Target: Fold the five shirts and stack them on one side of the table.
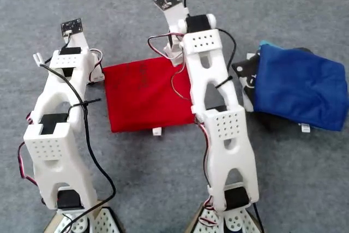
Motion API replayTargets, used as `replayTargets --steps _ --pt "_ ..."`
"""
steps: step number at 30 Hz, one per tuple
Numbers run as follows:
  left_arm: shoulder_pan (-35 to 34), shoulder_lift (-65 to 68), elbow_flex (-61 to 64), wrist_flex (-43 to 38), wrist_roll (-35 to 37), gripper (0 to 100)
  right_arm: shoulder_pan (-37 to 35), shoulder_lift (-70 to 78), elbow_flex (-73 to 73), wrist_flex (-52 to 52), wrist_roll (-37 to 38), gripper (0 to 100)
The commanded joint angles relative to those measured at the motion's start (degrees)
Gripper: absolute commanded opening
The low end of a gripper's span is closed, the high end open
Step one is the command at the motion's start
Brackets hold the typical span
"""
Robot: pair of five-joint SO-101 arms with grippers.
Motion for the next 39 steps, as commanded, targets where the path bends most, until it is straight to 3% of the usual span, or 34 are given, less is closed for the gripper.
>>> replayTargets --steps 1,7,16,21,24,31,35,39 --pt "0.6 -3.3 -0.4 -1.1 -0.4 3 0.2 -0.8 -6.7 5.5 1.9 1.8" --pt "-0.1 -3.5 -0.5 -1.0 -0.4 3 0.2 -10.2 3.3 5.6 1.2 1.8" --pt "-2.9 -3.3 -1.5 -1.1 -0.4 3 -1.9 -50.6 53.1 0.9 -0.8 1.8" --pt "-2.9 -3.3 -1.6 -1.1 -0.4 3 -3.3 -62.1 75.6 -5.7 -1.6 1.8" --pt "-2.9 -3.3 -1.6 -1.1 -0.4 3 -5.9 -64.5 84.5 -13.1 -8.3 2.5" --pt "-2.7 -3.3 -1.5 -1.1 -0.4 3 -12.6 -64.7 90.2 -21.1 -30.6 27.4" --pt "-2.8 -3.3 -1.7 -1.1 -0.4 3 -12.8 -64.7 91.4 -24.8 -35.3 39.9" --pt "-2.8 -3.3 -1.7 -1.1 -0.4 3 -12.8 -64.6 93.1 -30.4 -38.6 44.9"
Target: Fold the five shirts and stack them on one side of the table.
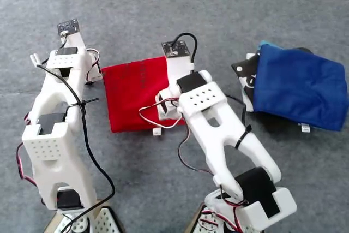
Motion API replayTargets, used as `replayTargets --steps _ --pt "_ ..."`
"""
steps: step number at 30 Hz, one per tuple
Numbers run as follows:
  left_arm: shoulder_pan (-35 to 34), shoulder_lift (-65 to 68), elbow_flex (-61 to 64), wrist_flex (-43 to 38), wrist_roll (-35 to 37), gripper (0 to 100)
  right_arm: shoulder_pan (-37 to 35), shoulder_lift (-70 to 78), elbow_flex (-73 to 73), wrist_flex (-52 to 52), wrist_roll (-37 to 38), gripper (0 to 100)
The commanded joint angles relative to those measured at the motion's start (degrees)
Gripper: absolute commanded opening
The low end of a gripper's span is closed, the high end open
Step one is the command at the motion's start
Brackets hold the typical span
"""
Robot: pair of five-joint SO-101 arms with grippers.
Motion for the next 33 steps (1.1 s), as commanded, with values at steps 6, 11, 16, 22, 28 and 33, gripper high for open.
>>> replayTargets --steps 6,11,16,22,28,33 --pt "-1.3 -3.1 -1.7 -1.1 -0.4 3 -0.6 2.8 1.9 -9.3 -8.6 45.3" --pt "-1.3 -3.1 -1.7 -1.1 -0.4 3 -0.7 10.1 -1.9 -10.8 -11.8 45.0" --pt "-1.3 -3.1 -1.7 -1.1 -0.4 3 -0.7 17.0 -4.9 -10.7 -11.7 44.9" --pt "-1.5 -3.1 -1.7 -1.1 -0.4 3 -0.7 21.7 -6.8 -10.6 -11.5 44.8" --pt "-1.6 -3.1 -1.7 -1.1 -0.4 3 -0.6 22.5 -6.8 -10.6 -11.2 30.1" --pt "-1.6 -3.1 -1.7 -1.0 -0.4 3 -0.7 22.4 -6.7 -10.5 -8.3 19.4"
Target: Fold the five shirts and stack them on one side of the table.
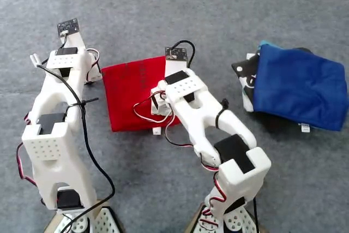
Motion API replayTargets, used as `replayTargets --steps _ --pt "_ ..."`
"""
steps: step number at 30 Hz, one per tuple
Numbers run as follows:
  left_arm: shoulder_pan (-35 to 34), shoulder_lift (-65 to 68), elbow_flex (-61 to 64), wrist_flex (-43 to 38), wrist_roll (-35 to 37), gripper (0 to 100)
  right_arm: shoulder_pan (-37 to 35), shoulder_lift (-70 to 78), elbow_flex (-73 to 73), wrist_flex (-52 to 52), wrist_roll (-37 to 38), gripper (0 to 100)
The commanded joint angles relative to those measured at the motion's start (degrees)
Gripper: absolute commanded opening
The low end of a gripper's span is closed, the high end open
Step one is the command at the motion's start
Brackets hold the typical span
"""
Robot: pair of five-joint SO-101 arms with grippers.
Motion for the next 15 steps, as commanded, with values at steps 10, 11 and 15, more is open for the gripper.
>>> replayTargets --steps 10,11,15 --pt "-1.6 -3.1 -1.7 -0.5 -0.4 3 -0.4 0.3 -0.9 -0.4 2.7 5.9" --pt "-1.6 -3.1 -1.7 -0.5 -0.4 3 -0.3 0.2 -0.9 -0.2 3.1 4.8" --pt "-1.6 -3.1 -1.7 -0.5 -0.4 3 -0.3 0.0 -1.2 1.8 5.1 3.5"
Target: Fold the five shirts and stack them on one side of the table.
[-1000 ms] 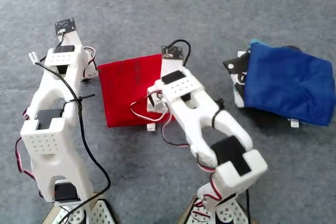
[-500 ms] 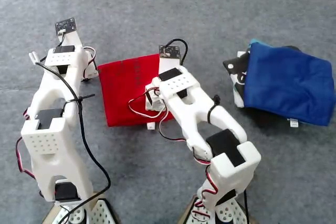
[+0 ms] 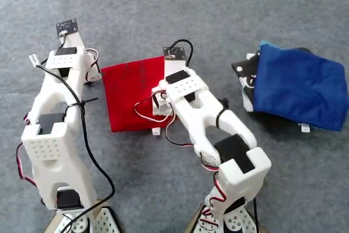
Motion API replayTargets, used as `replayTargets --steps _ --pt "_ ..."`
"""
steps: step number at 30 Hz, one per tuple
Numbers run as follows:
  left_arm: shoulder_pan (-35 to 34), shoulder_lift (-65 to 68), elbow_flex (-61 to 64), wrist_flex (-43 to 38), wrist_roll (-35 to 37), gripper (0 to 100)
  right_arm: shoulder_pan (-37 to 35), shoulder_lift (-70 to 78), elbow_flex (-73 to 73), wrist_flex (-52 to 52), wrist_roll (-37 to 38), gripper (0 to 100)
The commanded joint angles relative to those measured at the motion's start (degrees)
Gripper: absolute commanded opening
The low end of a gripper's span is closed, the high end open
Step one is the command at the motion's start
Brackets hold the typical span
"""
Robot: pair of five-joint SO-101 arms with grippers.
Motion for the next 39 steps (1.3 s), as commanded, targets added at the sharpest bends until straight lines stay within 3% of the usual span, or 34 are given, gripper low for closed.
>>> replayTargets --steps 1,6,14,22,31,39 --pt "-1.4 -3.1 -1.7 -0.4 -0.4 3 0.0 0.0 -0.9 1.4 1.1 3.5" --pt "-1.5 -3.1 -1.7 -0.6 -0.4 3 4.2 0.0 -2.5 3.1 4.8 1.2" --pt "-11.0 -3.1 -4.3 -2.4 0.1 3 12.4 -0.1 -17.3 12.8 17.6 1.5" --pt "-10.2 -3.1 -4.1 -2.4 0.1 3 21.5 0.3 -35.3 19.1 28.7 1.5" --pt "-10.0 -3.1 -4.1 -2.4 0.0 3 30.3 0.2 -48.1 24.7 34.5 1.5" --pt "-10.0 -3.1 -4.0 -2.4 0.0 3 41.0 0.0 -58.5 25.6 45.8 1.5"
